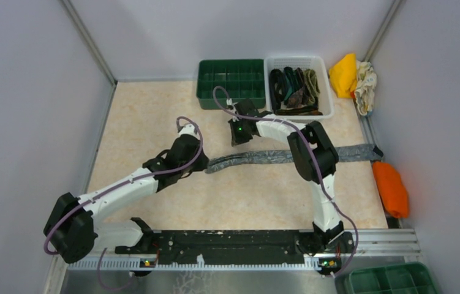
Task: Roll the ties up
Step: Flatten out the tie at the center of the board.
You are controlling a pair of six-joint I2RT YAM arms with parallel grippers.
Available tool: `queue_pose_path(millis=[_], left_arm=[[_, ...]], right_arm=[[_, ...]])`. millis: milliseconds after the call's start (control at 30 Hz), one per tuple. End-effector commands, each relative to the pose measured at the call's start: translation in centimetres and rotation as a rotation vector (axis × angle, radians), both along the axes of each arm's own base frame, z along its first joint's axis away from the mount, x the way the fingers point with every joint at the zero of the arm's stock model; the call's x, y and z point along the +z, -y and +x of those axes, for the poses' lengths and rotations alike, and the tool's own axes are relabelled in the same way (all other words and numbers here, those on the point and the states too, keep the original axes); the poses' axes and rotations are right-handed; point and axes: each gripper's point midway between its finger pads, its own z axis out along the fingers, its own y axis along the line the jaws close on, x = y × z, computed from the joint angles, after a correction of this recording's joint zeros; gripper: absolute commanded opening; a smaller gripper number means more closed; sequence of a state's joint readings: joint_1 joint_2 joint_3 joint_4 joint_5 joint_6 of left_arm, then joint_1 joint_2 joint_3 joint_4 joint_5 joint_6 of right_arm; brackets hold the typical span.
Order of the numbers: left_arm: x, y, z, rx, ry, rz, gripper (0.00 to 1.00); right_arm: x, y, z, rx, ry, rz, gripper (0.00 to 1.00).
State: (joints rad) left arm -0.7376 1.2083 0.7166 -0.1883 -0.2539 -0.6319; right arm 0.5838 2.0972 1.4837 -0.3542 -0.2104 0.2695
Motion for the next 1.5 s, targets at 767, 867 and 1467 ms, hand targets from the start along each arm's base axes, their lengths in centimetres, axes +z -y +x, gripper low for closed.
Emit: queue_pose_path(millis=[767, 867, 1467], left_arm=[[-10.2, 5.2, -0.9, -0.126, -0.161, 0.214, 0.0], [-9.6, 4.6, 0.1, -0.095, -0.131, 0.258, 0.0], [-5.7, 3.4, 4.3, -0.033, -0.043, 0.244, 0.0]], right_arm=[[-2.1, 6.4, -8.6, 0.201, -0.317, -0.055, 0.0], [-2.7, 7.0, -10.0, 0.209, -0.35, -0.062, 0.0], [-4.4, 8.0, -10.4, 0.17, -0.401, -0.125, 0.0]])
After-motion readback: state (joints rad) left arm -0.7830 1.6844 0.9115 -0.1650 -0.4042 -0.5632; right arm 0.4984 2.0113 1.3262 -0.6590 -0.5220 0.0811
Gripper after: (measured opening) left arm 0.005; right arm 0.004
